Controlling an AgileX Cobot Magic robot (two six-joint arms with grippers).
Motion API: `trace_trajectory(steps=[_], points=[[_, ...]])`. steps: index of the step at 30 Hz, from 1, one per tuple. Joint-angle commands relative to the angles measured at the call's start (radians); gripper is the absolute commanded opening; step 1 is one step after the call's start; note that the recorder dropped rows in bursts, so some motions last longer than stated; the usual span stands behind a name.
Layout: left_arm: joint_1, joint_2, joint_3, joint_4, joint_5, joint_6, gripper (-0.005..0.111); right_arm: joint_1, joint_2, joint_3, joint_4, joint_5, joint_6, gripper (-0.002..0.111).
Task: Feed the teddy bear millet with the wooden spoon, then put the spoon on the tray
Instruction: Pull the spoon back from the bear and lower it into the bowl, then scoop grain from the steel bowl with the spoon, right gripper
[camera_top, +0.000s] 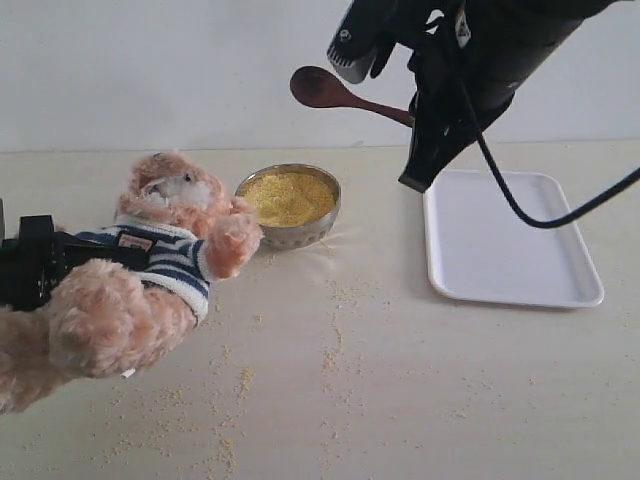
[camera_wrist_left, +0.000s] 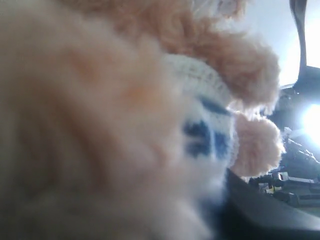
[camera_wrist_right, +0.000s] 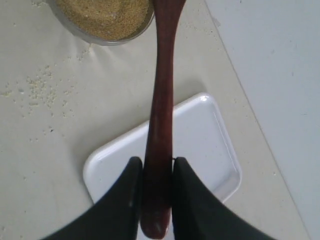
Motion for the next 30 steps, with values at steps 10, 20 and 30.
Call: trace_trajectory(steps=[10,20,30], points=[[0.000,-0.001,-0.004,-0.019,-0.036,-0.095,0.005,-0.020,0.296,-0.278,0.030,0.099,-0.156,0.000],[0.000,-0.001,-0.004,-0.019,-0.061,-0.143,0.005,0.056,0.495,-0.280,-0.560,-0.013,-0.111,0.000],[0.000,-0.001,-0.004,-0.019,-0.063,-0.158,0.005,0.079,0.576,-0.280,-0.701,-0.022,-0.028,0.000]])
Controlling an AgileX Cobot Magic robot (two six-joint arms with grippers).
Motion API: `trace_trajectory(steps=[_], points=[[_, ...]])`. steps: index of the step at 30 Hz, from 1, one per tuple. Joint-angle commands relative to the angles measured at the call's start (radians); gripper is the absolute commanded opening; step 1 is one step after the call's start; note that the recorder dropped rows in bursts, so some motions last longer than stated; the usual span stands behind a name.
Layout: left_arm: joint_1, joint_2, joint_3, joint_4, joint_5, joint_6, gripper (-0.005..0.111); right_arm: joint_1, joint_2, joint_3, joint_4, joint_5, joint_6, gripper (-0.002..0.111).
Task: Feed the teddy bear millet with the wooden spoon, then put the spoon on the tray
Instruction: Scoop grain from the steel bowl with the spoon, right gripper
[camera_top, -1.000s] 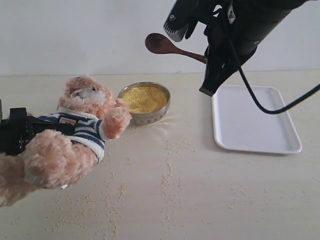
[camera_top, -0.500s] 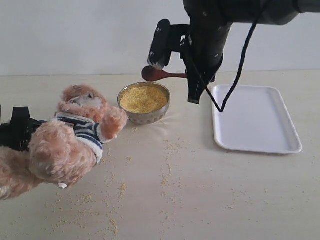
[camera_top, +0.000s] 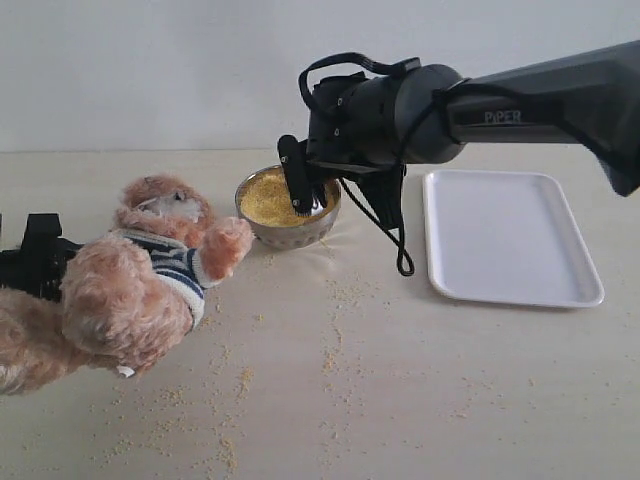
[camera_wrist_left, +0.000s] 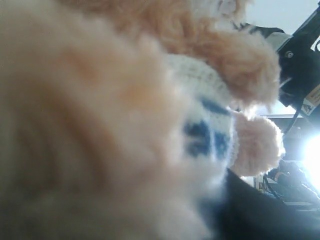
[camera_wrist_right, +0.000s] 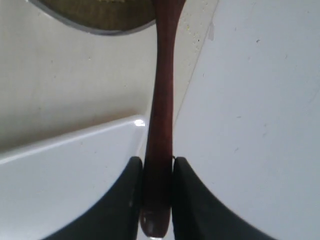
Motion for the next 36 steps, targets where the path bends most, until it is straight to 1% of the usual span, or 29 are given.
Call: trace_trajectory(steps=[1,8,12,14,20,27,29,33,36], points=[[0.000,-0.001,-0.004,-0.019,0.018,-0.014,0.005,0.014,0.000,-0.005,-0.015,-0.019,0.009,0.000],[0.000,-0.001,-0.004,-0.019,0.018,-0.014,0.005,0.037,0.000,-0.005,0.011,-0.019,0.002,0.000],[0.000,-0.001,-0.004,-0.019,0.018,-0.014,0.005,0.037,0.000,-0.005,0.143,-0.011,-0.118,0.000],[0.000,-0.001,-0.004,-0.019,0.018,-0.014,0.005,0.037,0.000,-0.005,0.179,-0.003,-0.149,0.000],[0.000,-0.001,-0.004,-0.019,0.018,-0.014,0.005,0.037,-0.003,-0.005,0.201,0.008,-0.101,0.000],[0.000,-0.001,-0.004,-0.019,0.019,-0.014,0.005,0.037,-0.028,-0.005,0.301,-0.001,-0.089,0.000],[0.000,-0.001,-0.004,-0.019,0.019,-0.014,0.005,0.037,-0.032,-0.005,0.304,0.001,-0.085,0.000],[0.000,-0.001,-0.004,-0.019,0.017,-0.014,0.005,0.023,-0.034,-0.005,0.342,0.007,-0.040,0.000],[0.026,-0.001,-0.004,-0.019,0.017,-0.003,0.005,0.002,-0.034,-0.005,0.403,0.014,-0.032,0.000]])
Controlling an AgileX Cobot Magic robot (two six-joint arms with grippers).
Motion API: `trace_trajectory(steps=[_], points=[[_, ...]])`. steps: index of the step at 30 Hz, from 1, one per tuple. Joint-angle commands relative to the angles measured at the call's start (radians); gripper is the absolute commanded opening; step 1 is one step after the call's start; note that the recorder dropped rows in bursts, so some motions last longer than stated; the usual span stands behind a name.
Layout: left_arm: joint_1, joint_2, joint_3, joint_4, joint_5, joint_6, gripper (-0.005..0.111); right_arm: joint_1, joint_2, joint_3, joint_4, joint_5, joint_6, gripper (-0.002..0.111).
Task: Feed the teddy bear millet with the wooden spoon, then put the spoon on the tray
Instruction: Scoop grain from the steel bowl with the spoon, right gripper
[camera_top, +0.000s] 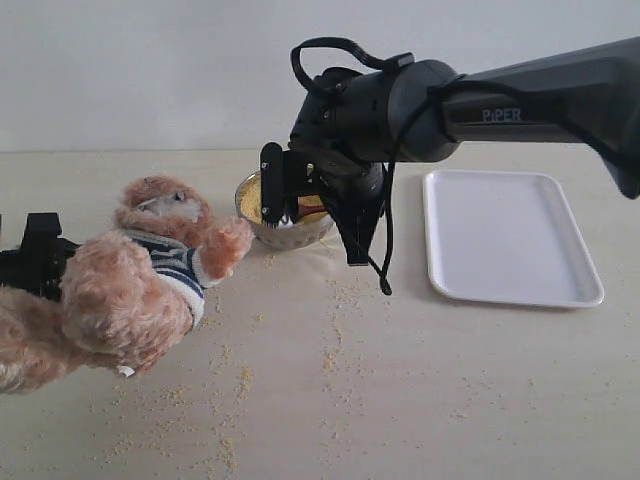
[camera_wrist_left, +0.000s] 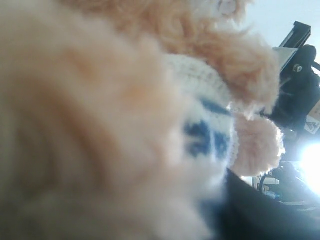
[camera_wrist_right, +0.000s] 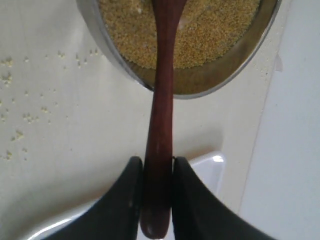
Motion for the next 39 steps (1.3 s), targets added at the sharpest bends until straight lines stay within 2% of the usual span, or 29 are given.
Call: trace_trajectory(steps=[1,17,29,32,39], points=[[0.033,-0.001,-0.004,-0.019,0.016,0.007,0.005,-0.027,-0.019,-0.004,0.053,0.011,0.034,0.000],[0.046,-0.001,-0.004,-0.019,-0.007,0.014,0.005,-0.034,-0.048,-0.006,0.060,-0.008,0.134,0.000],[0.046,-0.001,-0.004,-0.019,-0.007,0.014,0.005,-0.034,-0.057,-0.035,0.111,0.020,0.137,0.000],[0.046,-0.001,-0.004,-0.019,-0.007,0.018,0.005,-0.071,-0.057,-0.035,0.276,0.050,0.058,0.000],[0.046,-0.001,-0.004,-0.019,-0.007,0.018,0.005,-0.150,-0.082,-0.035,0.471,0.073,-0.011,0.000]])
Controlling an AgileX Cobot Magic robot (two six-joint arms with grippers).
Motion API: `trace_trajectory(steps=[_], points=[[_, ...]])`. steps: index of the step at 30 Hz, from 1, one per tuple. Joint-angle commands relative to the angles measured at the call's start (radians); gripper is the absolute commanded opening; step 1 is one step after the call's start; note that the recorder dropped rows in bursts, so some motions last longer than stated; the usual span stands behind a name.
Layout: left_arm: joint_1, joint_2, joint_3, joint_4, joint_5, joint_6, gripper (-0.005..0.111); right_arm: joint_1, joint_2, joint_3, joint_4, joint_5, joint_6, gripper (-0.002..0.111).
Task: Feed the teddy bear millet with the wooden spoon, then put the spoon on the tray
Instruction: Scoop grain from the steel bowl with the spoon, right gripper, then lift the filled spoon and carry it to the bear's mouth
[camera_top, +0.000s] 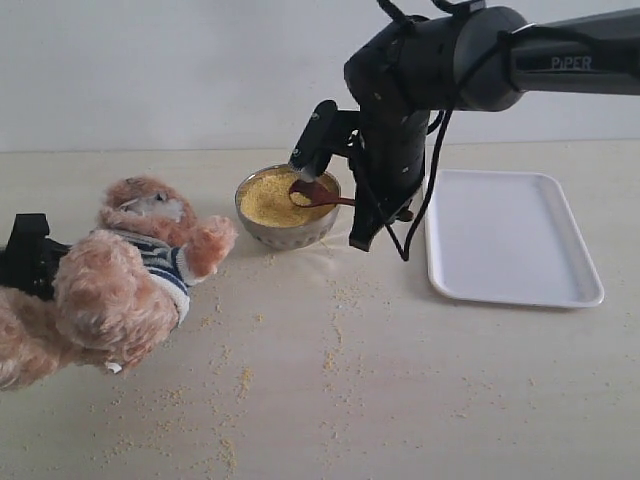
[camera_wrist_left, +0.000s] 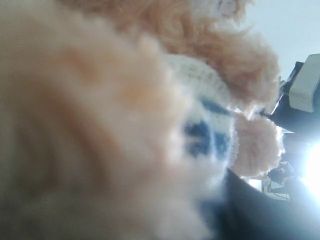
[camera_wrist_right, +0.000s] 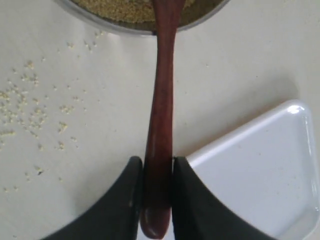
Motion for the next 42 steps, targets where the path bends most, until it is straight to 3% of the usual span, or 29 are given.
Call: trace_trajectory(steps=[1,19,26,42], points=[[0.001,-0.001,-0.004,-0.019,0.020,0.006,0.005,-0.021,-0.036,-0.006,0.107,-0.004,-0.050,0.000],[0.001,-0.001,-0.004,-0.019,0.020,0.006,0.005,-0.022,-0.046,-0.006,0.165,-0.015,-0.061,0.000],[0.001,0.007,-0.004,-0.019,0.020,0.008,0.005,-0.053,-0.046,-0.008,0.317,0.025,-0.140,0.000],[0.001,0.008,-0.004,-0.019,0.021,0.020,0.005,-0.066,-0.151,-0.005,0.468,0.143,-0.137,0.000]])
